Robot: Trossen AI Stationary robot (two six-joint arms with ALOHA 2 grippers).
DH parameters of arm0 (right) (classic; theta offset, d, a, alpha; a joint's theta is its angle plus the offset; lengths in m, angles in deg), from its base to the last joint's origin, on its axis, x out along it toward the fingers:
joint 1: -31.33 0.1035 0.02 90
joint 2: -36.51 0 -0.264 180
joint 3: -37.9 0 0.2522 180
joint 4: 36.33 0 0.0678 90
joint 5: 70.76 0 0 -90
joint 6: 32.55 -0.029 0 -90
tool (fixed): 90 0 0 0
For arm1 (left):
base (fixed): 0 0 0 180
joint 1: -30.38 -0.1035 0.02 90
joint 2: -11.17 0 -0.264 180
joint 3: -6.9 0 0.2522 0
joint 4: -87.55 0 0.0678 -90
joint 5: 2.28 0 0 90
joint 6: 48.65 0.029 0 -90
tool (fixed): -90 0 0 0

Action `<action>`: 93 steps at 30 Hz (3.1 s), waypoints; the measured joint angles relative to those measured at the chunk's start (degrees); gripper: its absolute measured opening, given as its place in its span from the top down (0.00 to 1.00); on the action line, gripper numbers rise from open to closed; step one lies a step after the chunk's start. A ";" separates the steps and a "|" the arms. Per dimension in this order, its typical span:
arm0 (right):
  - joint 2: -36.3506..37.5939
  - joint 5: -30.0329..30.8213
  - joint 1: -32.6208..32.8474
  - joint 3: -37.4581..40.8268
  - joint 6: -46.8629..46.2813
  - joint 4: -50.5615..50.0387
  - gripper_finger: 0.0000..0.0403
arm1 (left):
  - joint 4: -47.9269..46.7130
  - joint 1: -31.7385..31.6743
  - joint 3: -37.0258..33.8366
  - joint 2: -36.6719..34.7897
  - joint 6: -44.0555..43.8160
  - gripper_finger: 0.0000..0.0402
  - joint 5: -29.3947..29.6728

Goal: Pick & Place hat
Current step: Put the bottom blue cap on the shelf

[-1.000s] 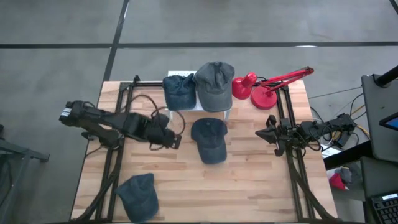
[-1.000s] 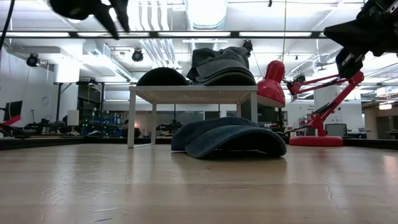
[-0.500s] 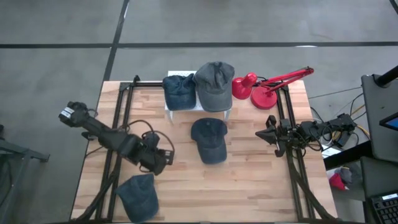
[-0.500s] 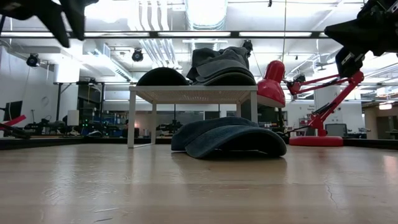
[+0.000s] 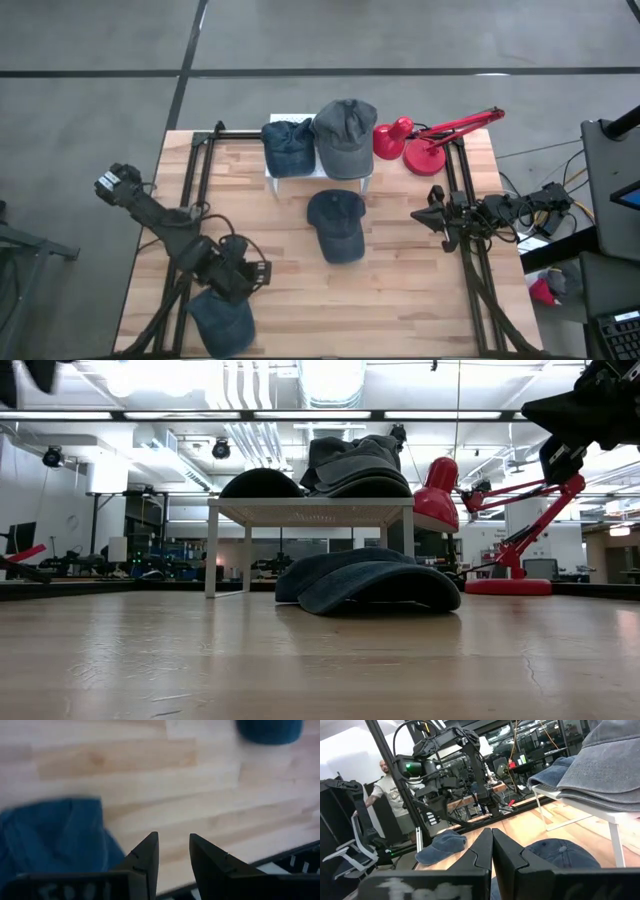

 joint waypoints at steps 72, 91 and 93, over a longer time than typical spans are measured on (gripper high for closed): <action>0.00 0.04 -0.01 0.00 0.88 0.07 0.98 | 1.99 10.32 -0.15 6.22 -9.43 0.74 -22.33; 0.00 0.06 0.00 0.00 0.97 0.07 0.98 | 4.85 10.60 -5.45 10.86 -13.08 0.39 -34.03; 0.02 0.04 0.00 0.00 0.97 0.07 0.98 | 5.03 10.66 -5.97 10.94 -14.00 0.38 -34.87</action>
